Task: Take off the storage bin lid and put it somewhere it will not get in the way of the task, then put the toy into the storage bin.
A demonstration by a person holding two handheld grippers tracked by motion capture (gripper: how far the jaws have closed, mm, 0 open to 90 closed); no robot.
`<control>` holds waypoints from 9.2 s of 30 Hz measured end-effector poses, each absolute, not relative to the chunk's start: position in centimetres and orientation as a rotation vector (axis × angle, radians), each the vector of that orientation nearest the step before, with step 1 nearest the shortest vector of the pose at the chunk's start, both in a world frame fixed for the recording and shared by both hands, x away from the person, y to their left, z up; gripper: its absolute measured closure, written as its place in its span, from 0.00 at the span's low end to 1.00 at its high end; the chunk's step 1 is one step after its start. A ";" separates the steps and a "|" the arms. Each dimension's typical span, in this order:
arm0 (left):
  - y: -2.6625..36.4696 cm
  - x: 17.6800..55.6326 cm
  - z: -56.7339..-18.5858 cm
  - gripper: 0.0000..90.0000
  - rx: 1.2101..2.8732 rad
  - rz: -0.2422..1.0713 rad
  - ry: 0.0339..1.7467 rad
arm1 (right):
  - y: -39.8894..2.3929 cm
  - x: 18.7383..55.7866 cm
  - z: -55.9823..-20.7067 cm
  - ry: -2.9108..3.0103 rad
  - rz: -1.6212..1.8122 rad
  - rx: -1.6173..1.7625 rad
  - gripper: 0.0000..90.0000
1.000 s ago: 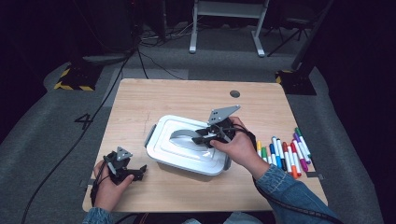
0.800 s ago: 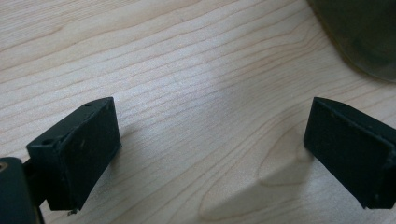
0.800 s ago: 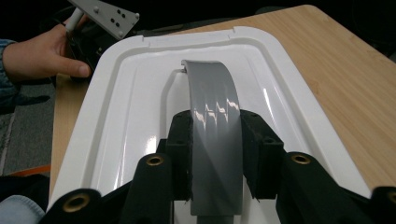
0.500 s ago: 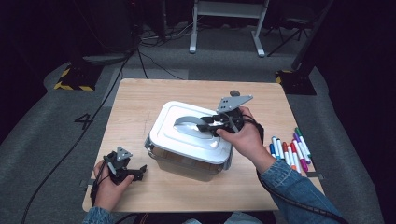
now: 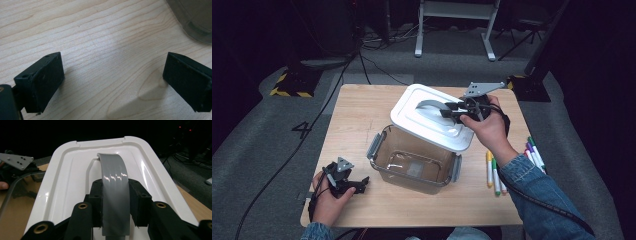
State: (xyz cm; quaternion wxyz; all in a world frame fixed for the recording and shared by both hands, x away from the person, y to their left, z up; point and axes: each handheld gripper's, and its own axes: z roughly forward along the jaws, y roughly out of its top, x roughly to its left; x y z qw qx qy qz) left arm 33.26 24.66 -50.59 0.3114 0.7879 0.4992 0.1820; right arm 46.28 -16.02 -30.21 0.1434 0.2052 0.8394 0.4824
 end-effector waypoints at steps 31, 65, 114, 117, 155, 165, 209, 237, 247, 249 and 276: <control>24.8 33.6 -50.6 0.05 2.071 0.485 1.326 | -23.6 53.4 -35.2 2.216 1.224 0.923 0.74; 24.8 33.7 -50.6 0.05 2.072 0.488 1.327 | -23.4 54.2 -46.2 2.326 1.171 1.055 0.74; 24.8 33.6 -50.6 0.05 2.074 0.486 1.327 | -27.9 42.6 -41.0 2.343 1.170 1.005 0.55; 24.8 33.6 -50.6 0.05 2.076 0.486 1.326 | -28.3 41.4 -40.9 2.347 1.173 1.019 0.59; 24.7 33.8 -50.6 0.03 2.079 0.489 1.327 | -28.8 37.9 -48.5 2.425 0.933 1.188 0.70; 24.7 33.8 -50.6 0.03 2.080 0.489 1.325 | -28.4 37.3 -48.3 2.409 0.908 1.202 0.78; 24.6 34.0 -50.6 0.03 2.083 0.477 1.318 | -29.4 36.6 -40.0 2.350 1.109 1.122 0.85; 24.0 34.4 -50.6 0.00 2.079 0.488 1.348 | -23.0 37.2 -32.6 2.419 1.193 0.926 0.85; 24.0 34.4 -50.6 0.00 2.079 0.488 1.348 | -19.2 37.7 -32.3 2.498 1.234 0.817 0.85; 24.0 34.4 -50.6 0.00 2.079 0.488 1.348 | -18.5 37.7 -32.3 2.512 1.247 0.800 0.85; 24.0 34.5 -50.6 0.00 2.079 0.490 1.344 | -8.8 38.8 -35.1 2.769 1.185 0.608 0.85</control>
